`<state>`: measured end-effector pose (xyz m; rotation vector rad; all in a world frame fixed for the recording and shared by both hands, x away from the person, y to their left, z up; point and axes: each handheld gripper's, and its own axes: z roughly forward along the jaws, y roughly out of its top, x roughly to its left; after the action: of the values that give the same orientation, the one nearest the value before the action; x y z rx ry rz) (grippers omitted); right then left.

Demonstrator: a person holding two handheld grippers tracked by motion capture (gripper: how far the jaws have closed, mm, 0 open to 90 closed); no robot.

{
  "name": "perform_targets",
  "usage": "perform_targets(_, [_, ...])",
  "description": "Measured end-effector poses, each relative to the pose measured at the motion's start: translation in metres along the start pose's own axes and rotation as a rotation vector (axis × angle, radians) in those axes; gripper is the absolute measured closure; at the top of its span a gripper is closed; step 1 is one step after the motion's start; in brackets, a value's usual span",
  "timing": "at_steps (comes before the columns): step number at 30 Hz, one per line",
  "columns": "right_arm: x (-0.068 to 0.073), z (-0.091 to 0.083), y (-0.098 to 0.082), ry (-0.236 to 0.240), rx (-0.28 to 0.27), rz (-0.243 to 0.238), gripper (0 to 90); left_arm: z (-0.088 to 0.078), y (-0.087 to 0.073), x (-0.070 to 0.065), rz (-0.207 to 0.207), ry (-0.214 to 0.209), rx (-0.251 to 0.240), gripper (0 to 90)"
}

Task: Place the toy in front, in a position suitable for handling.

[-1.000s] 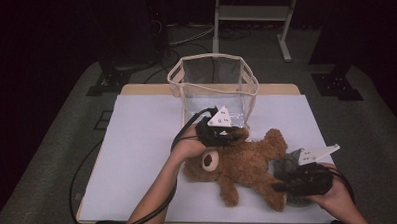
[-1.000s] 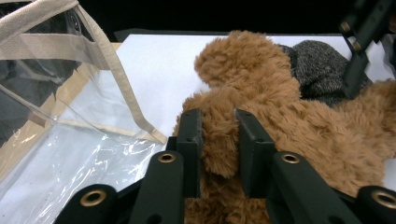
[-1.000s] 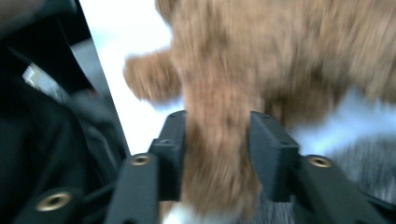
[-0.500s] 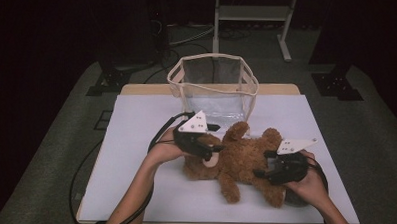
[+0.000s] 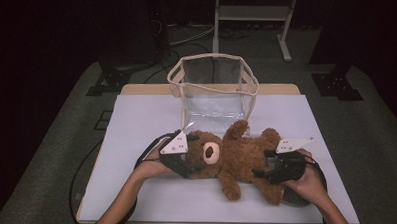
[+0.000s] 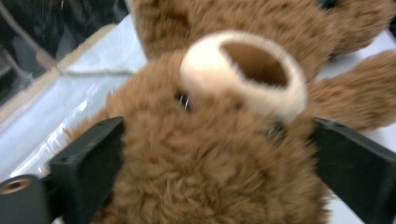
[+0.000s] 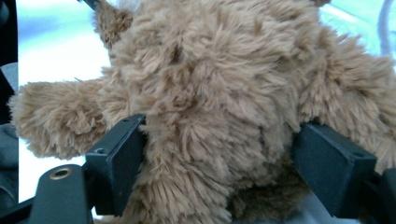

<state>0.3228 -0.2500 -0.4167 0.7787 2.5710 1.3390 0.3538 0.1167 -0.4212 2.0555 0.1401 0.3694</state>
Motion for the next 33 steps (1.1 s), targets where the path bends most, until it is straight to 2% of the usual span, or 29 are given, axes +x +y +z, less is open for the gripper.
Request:
perform_targets(3, [-0.003, 0.002, 0.001, 0.011, -0.010, 0.017, 19.5, 0.005, -0.001, 0.000, -0.032, 0.016, -0.015, 3.2])
perform_targets(6, [-0.008, 0.004, 0.003, 0.030, -0.014, 0.059, 24.0, 0.007, 0.000, 0.000, -0.060, 0.049, 0.000, 14.7])
perform_targets(9, [-0.011, 0.005, 0.008, 0.052, -0.012, 0.115, 33.4, 0.007, 0.008, -0.004, -0.039, 0.068, 0.022, 24.0])
perform_targets(11, [-0.010, 0.005, 0.012, 0.059, -0.013, 0.122, 36.9, 0.004, 0.014, -0.006, -0.010, 0.069, 0.036, 27.4])
perform_targets(16, [-0.007, 0.002, 0.021, 0.096, -0.020, 0.141, 45.0, -0.005, 0.020, -0.006, -0.002, 0.056, 0.078, 32.0])
perform_targets(19, [-0.004, 0.003, 0.026, 0.131, -0.007, 0.144, 46.8, -0.017, 0.025, -0.006, -0.018, 0.034, 0.091, 32.1])
perform_targets(23, [0.008, 0.003, 0.038, 0.177, 0.019, 0.114, 47.1, -0.039, 0.029, -0.009, -0.070, -0.005, 0.094, 32.1])
perform_targets(25, [0.015, 0.004, 0.043, 0.196, 0.037, 0.101, 46.4, -0.048, 0.025, -0.014, -0.095, -0.031, 0.107, 31.7])
perform_targets(27, [0.020, 0.011, 0.041, 0.189, 0.067, 0.080, 43.4, -0.051, 0.016, -0.020, -0.101, -0.041, 0.152, 30.0])
perform_targets(28, [0.022, 0.017, 0.036, 0.188, 0.074, 0.076, 39.9, -0.051, 0.010, -0.022, -0.098, -0.038, 0.157, 28.1])
perform_targets(29, [0.021, 0.020, 0.031, 0.200, 0.054, 0.083, 38.1, -0.053, 0.007, -0.023, -0.112, -0.029, 0.128, 25.6])
perform_targets(31, [0.019, 0.017, 0.026, 0.204, 0.017, 0.103, 33.9, -0.058, 0.004, -0.022, -0.131, -0.005, 0.083, 20.4])
perform_targets(33, [0.018, 0.003, 0.023, 0.185, -0.023, 0.106, 36.1, -0.061, 0.003, -0.020, -0.131, 0.001, 0.070, 15.2])
